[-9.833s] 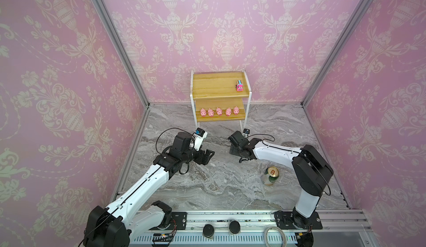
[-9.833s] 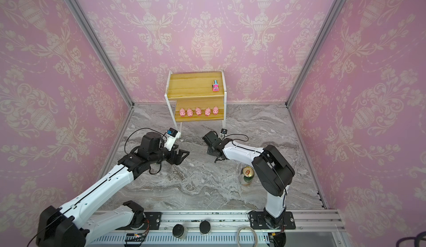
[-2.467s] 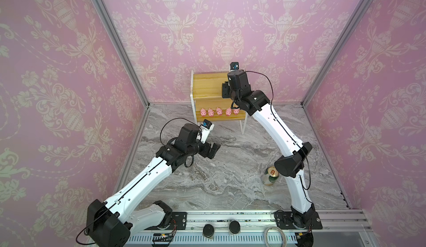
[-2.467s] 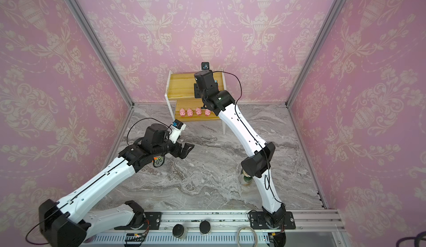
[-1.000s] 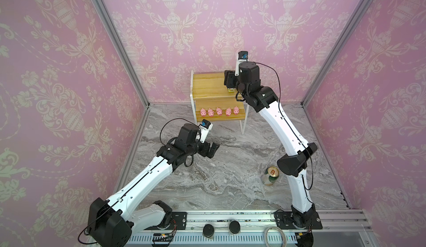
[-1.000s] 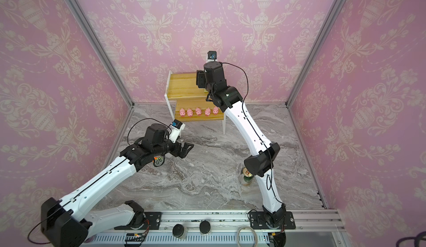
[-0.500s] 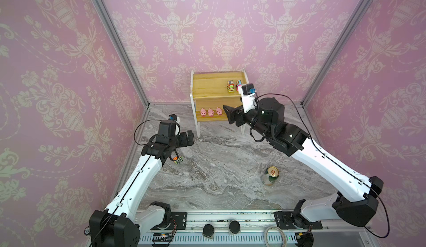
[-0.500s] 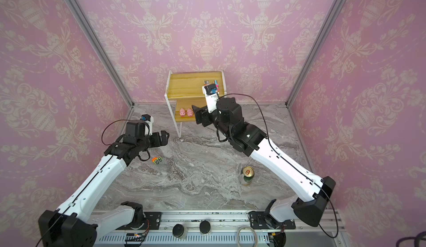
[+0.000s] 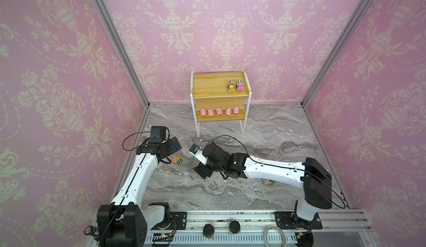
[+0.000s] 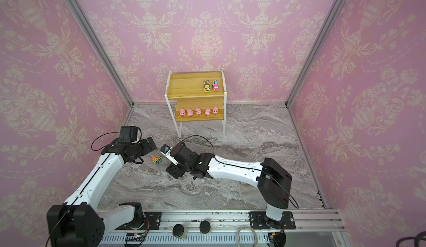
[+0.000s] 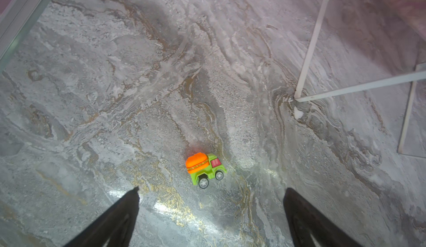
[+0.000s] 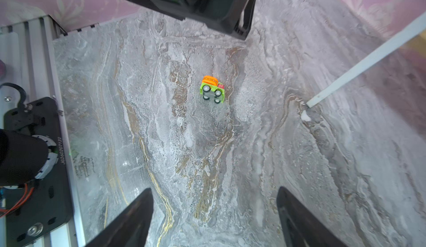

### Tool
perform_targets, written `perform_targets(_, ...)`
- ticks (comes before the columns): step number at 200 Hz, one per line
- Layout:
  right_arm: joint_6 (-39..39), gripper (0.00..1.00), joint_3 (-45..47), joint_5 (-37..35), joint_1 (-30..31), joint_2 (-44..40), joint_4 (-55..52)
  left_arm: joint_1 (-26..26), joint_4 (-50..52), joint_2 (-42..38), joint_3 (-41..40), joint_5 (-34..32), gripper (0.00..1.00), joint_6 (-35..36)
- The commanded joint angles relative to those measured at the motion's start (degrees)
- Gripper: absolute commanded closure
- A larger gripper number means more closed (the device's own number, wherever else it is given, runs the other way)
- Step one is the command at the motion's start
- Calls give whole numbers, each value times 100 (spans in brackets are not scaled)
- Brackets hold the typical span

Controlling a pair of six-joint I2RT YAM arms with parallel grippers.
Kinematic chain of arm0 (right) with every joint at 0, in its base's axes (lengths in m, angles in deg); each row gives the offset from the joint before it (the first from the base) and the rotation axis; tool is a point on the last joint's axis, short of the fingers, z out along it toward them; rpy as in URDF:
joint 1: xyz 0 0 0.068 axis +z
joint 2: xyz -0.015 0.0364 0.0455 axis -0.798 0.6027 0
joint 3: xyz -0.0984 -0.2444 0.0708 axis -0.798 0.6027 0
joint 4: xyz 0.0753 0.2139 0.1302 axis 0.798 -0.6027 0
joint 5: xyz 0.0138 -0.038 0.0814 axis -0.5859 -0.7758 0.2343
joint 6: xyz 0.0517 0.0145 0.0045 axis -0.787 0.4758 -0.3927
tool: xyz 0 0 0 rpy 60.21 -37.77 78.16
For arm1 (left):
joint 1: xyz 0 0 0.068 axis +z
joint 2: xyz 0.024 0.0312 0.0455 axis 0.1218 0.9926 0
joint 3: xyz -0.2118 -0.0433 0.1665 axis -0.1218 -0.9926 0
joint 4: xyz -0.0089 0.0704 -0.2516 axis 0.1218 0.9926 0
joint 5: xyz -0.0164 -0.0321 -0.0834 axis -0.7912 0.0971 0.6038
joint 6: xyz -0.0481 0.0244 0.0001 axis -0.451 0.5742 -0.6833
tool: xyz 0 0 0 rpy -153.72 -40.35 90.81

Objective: Organize plastic toys on shelves
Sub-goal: Move the plastic toy to the center of the table.

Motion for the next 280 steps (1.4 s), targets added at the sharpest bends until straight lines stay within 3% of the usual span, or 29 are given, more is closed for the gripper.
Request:
perform_targets(1, -210, 16, -444, 308, 35, 495, 235, 196, 493, 375, 136, 318, 1, -218)
perform_targets(23, -284, 16, -404, 110, 32, 686, 518, 246, 360, 579, 79, 539, 1, -353)
perform_targets(54, -403, 16, 274, -194, 31, 244, 985, 246, 72, 789, -38, 648, 4, -588)
perform_targets(97, -527, 16, 1344, -552, 31, -613, 1224, 181, -299, 1156, -231, 502, 19, -759)
perform_targets(142, -671, 15, 2098, -772, -30, -1419, 1445, -205, -526, 1517, -219, 60, 18, -840)
perform_targets(204, -727, 15, 2477, -973, -55, -1867, 1415, -412, -706, 1903, -213, -126, 16, -841)
perform_targets(280, -786, 15, 2577, -991, -118, -1943, 1422, -648, -825, 2067, -368, -221, 25, -856)
